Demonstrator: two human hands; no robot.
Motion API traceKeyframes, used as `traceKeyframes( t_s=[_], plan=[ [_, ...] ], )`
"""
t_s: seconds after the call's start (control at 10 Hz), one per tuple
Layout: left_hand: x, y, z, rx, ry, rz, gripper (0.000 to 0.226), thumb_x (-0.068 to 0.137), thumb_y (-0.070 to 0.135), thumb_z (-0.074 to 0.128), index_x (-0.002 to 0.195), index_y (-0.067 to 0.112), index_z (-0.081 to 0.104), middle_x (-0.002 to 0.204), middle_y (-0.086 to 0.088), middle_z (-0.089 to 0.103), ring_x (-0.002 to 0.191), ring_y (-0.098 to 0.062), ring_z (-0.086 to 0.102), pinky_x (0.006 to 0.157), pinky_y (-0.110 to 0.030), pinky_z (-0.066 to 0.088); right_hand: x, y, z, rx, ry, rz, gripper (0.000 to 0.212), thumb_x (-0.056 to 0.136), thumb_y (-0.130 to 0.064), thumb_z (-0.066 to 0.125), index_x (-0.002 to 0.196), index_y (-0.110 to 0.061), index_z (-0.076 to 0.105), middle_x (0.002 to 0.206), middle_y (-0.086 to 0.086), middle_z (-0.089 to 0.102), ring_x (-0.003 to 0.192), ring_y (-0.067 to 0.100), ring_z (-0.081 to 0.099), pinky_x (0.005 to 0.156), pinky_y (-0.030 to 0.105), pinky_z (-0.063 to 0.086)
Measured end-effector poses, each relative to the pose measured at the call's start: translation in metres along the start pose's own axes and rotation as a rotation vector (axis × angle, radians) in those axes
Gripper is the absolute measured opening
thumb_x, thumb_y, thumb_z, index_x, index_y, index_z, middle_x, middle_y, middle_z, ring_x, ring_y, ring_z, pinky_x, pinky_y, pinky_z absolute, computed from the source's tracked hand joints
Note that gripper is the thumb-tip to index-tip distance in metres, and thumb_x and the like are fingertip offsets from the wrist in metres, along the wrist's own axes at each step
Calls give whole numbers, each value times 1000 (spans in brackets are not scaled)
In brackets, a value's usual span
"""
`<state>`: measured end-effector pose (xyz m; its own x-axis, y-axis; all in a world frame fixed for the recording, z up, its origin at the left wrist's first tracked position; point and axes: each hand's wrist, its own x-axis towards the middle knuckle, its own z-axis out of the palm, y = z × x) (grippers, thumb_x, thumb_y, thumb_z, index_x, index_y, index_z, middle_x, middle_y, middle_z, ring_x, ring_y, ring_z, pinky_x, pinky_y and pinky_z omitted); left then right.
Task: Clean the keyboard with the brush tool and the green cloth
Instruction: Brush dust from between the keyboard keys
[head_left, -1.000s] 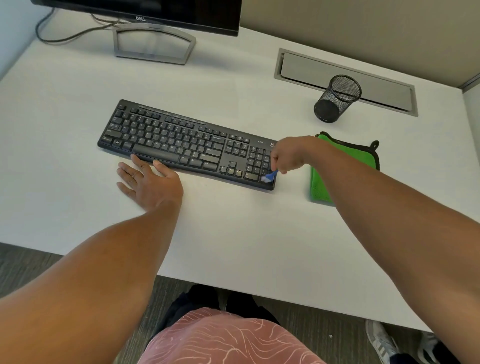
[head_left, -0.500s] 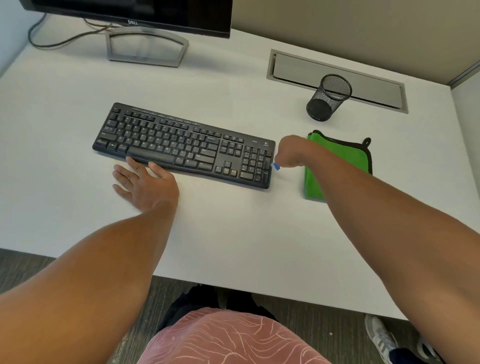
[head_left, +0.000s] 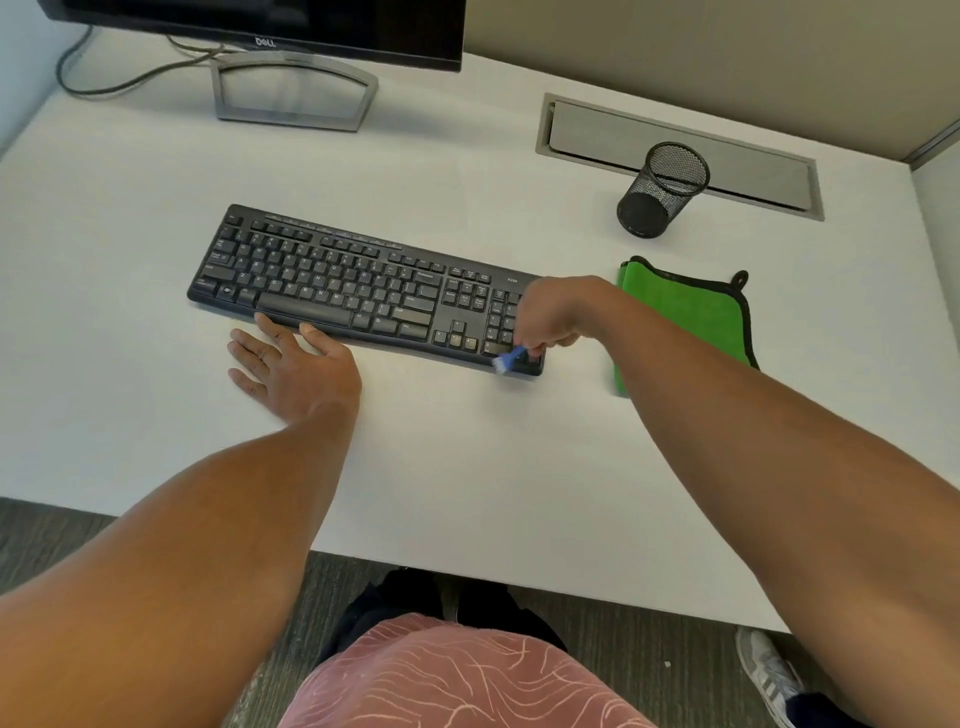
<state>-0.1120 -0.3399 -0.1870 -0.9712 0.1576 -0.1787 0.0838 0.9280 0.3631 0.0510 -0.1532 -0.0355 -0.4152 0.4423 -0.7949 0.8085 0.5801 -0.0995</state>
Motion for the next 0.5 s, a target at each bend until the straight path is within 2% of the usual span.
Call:
traceKeyframes(
  t_s=[0.1,0.2,0.3,0.4,0.5],
  plan=[
    [-1,1,1,4,10,1,65,103,46,11,162,18,4,169,-12,1,156,-25,-5,125,-46,-6,6,-15,-4,34,120,-78,19,87,-8,55,70,-5,60,72,4,52,59,17,44,48,24,30],
    [1,0,1,8,11,1,65,103,46,11,162,18,4,169,-12,0,156,-25,-5,125,-47,-6,6,-27,-3,-58,197,-93,31,91,-17,61,62,-11,50,70,-1,47,73,21,49,49,26,32],
    [0,0,1,4,6,2,65,104,46,11,162,18,4,169,-12,0,156,-25,-5,125,-47,-6,11,-31,6,-77,87,-83,25,88,-12,53,64,-11,61,73,2,57,62,19,49,50,26,34],
    [0,-1,1,8,16,3,65,104,46,11,162,18,3,169,-12,0,156,-25,-5,125,-47,-5,9,-34,1,-37,109,-109,25,84,-7,47,60,-11,55,70,5,55,62,20,47,51,27,33],
    [0,0,1,4,9,5,65,104,46,11,162,18,4,169,-12,0,156,-25,-5,125,-46,-6,7,-36,-2,-31,197,-115,33,92,-8,47,60,-12,43,66,0,41,57,14,37,49,24,28]
  ],
)
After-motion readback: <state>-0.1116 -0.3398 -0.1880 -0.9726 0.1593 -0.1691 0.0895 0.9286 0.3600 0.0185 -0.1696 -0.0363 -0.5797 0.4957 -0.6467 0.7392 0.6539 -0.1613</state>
